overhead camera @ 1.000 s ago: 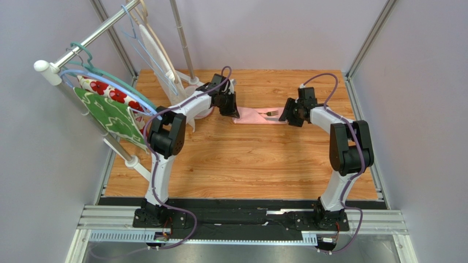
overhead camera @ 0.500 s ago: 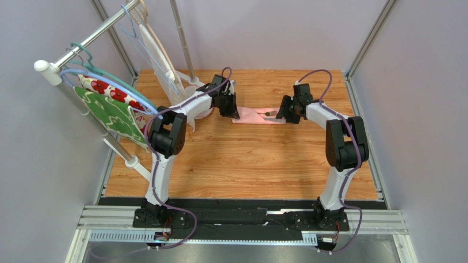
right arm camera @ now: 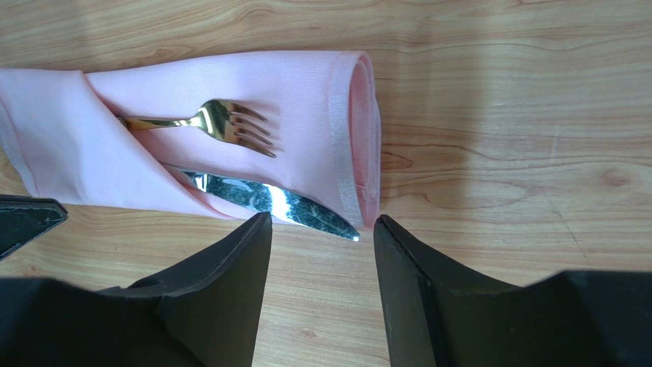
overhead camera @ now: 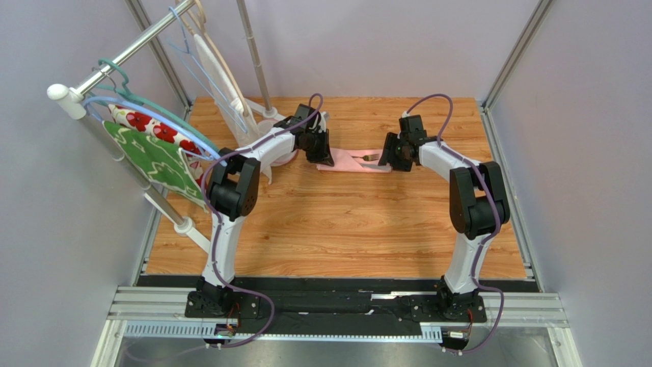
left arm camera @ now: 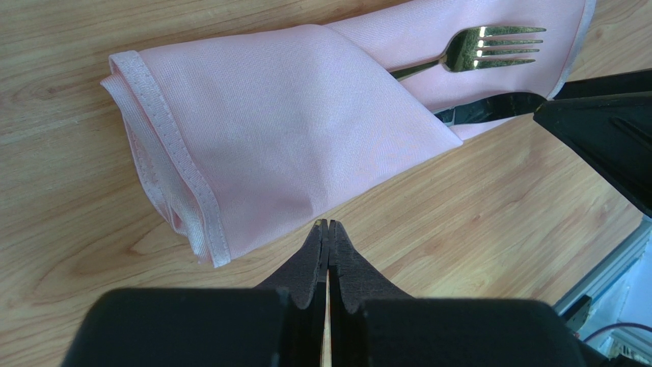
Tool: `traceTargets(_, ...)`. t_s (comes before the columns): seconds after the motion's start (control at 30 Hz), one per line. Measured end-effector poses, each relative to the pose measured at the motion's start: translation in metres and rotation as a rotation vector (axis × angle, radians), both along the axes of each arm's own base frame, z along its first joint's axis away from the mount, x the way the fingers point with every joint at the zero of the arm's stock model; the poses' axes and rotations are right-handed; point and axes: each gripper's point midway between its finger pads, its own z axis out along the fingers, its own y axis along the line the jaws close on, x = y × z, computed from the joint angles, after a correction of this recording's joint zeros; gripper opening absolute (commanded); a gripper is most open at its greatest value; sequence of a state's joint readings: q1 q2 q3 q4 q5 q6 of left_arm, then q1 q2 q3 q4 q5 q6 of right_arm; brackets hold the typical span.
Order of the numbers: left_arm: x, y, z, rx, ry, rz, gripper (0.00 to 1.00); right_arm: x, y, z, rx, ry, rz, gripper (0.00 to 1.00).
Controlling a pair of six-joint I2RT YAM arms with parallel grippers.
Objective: Fold the napkin into a case and place the utensils inside
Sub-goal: Insert the knife into the folded napkin.
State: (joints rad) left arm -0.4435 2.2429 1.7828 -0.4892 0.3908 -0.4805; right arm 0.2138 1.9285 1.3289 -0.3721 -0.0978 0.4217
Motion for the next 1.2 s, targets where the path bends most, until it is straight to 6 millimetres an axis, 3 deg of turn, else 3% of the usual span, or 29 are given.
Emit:
traceTargets(0.27, 0.0, 0.0, 0.0, 0.0, 0.0, 0.0, 0.0, -0.007, -0.008, -0.006, -0.045, 0.034, -0.024, 0.58)
traceTargets(0.63, 0.006, 0.008, 0.001, 0.028, -0.017, 0.012, 0.0, -0.012, 0.006, -0.006, -0.028, 0.041, -0.013, 0.58)
traceTargets(1.2, 0.012, 0.028, -0.007, 0.098, -0.027, 0.045, 0.0, -0.01, 0.012, -0.009, -0.021, 0.047, -0.007, 0.58)
